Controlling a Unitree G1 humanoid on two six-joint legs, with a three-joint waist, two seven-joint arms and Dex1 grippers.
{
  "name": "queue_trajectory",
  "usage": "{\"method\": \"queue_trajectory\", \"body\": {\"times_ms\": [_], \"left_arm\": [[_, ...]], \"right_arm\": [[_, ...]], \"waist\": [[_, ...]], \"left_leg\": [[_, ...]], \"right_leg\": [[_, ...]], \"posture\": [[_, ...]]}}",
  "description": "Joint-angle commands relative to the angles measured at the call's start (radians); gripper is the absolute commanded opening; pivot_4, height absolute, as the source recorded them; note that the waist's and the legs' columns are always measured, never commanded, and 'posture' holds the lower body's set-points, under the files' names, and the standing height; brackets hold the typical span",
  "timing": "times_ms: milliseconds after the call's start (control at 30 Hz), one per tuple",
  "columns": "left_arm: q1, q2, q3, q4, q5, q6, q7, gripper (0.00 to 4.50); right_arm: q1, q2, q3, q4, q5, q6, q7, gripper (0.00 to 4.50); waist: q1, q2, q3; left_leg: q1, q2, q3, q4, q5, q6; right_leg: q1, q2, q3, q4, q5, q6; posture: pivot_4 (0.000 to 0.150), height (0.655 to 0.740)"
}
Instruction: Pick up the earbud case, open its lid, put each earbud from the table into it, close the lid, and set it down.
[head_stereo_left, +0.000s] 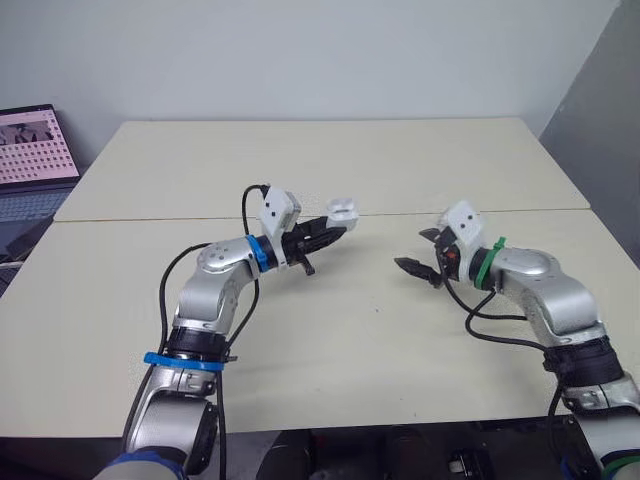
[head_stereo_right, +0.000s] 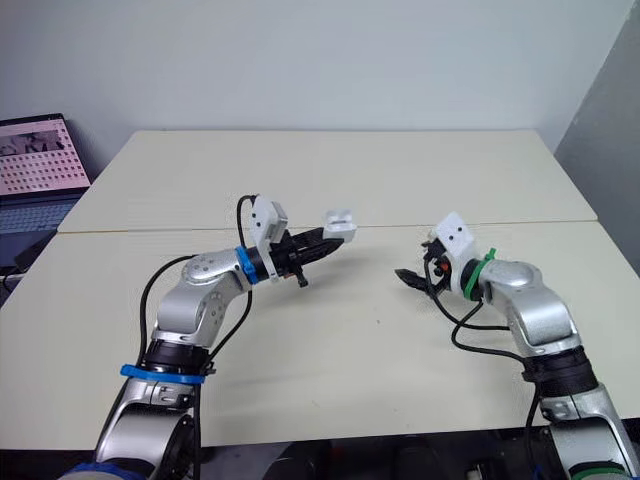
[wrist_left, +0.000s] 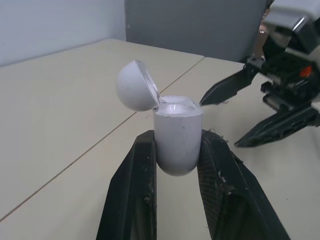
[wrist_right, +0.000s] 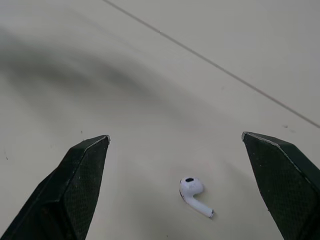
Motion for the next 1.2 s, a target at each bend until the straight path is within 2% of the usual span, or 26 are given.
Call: {"method": "queue_trajectory", "body": {"times_ms": [33, 267, 300, 367, 633, 700, 800, 900, 1033, 1200], "left_arm": [[0.018, 0.013, 0.01, -0.094, -0.034, 0.013, 0.001, 0.75], [0.048, 0.039, 0.013, -0.157, -0.056, 0.062, 0.003, 0.75], [0.049, 0.041, 0.013, -0.16, -0.057, 0.064, 0.005, 0.75], [0.05, 0.044, 0.013, -0.163, -0.06, 0.068, 0.008, 0.75], [0.053, 0.046, 0.008, -0.171, -0.067, 0.074, 0.016, 0.75], [0.058, 0.047, 0.008, -0.177, -0.068, 0.076, 0.017, 0.75], [0.062, 0.048, 0.008, -0.18, -0.069, 0.076, 0.02, 0.75], [0.071, 0.042, 0.008, -0.188, -0.066, 0.072, 0.031, 0.75], [0.096, 0.027, 0.013, -0.188, -0.042, 0.025, 0.069, 0.75], [0.122, -0.014, 0.031, -0.19, -0.045, -0.039, 0.126, 0.75]], "right_arm": [[-0.065, -0.011, 0.028, 0.165, -0.06, -0.166, 0.095, 4.45], [-0.193, 0.016, 0.051, 0.533, -0.136, -0.366, 0.211, 4.45], [-0.205, 0.021, 0.051, 0.565, -0.141, -0.378, 0.224, 4.29], [-0.225, 0.032, 0.046, 0.617, -0.145, -0.397, 0.25, 3.88], [-0.254, 0.053, 0.029, 0.701, -0.161, -0.438, 0.277, 1.0], [-0.242, 0.04, 0.02, 0.688, -0.157, -0.428, 0.281, 0.39], [-0.211, 0.005, 0.004, 0.623, -0.151, -0.387, 0.285, 0.4], [-0.13, -0.075, 0.004, 0.437, -0.155, -0.319, 0.31, 0.4], [0.058, -0.292, 0.008, 0.091, -0.165, -0.176, 0.399, 0.4], [0.236, -0.503, -0.023, -0.067, -0.167, -0.101, 0.448, 0.4]], "waist": [[0.001, 0.0, 0.0], [0.002, 0.0, 0.0], [0.002, 0.0, 0.0], [0.002, 0.0, 0.0], [0.003, 0.0, 0.0], [0.003, 0.0, 0.0], [0.006, 0.0, 0.0], [0.012, 0.0, 0.0], [0.025, 0.0, 0.0], [0.031, 0.0, 0.0]], "left_leg": [[0.0, 0.0, 0.0, 0.0, 0.0, 0.0], [0.0, 0.0, 0.004, 0.0, 0.0, 0.0], [0.0, 0.0, 0.004, 0.0, 0.0, 0.0], [0.0, 0.0, 0.005, 0.0, 0.0, 0.0], [0.001, 0.0, 0.007, 0.001, 0.0, 0.0], [0.001, 0.0, 0.007, 0.001, 0.0, 0.0], [0.001, 0.0, 0.007, 0.0, 0.0, 0.0], [0.0, 0.0, 0.006, 0.001, 0.0, 0.0], [-0.001, -0.002, 0.006, 0.001, 0.0, 0.0], [0.0, -0.001, 0.008, 0.001, 0.0, 0.0]], "right_leg": [[0.0, 0.0, 0.0, 0.0, 0.0, 0.0], [0.0, 0.0, 0.0, 0.0, 0.0, 0.0], [0.0, 0.0, 0.001, -0.001, 0.0, 0.0], [0.0, 0.0, 0.001, -0.001, 0.0, 0.0], [0.001, 0.0, 0.002, -0.001, 0.0, 0.0], [0.001, 0.0, 0.002, -0.001, 0.0, 0.0], [0.001, 0.0, 0.002, -0.001, 0.0, 0.0], [0.001, -0.001, 0.002, -0.001, 0.0, 0.0], [0.0, -0.002, 0.002, -0.002, 0.0, 0.0], [0.001, -0.002, 0.002, -0.002, -0.001, 0.001]], "posture": [[0.15, 0.74], [0.15, 0.74], [0.15, 0.74], [0.15, 0.74], [0.15, 0.74], [0.15, 0.74], [0.15, 0.74], [0.15, 0.74], [0.15, 0.74], [0.15, 0.74]]}}
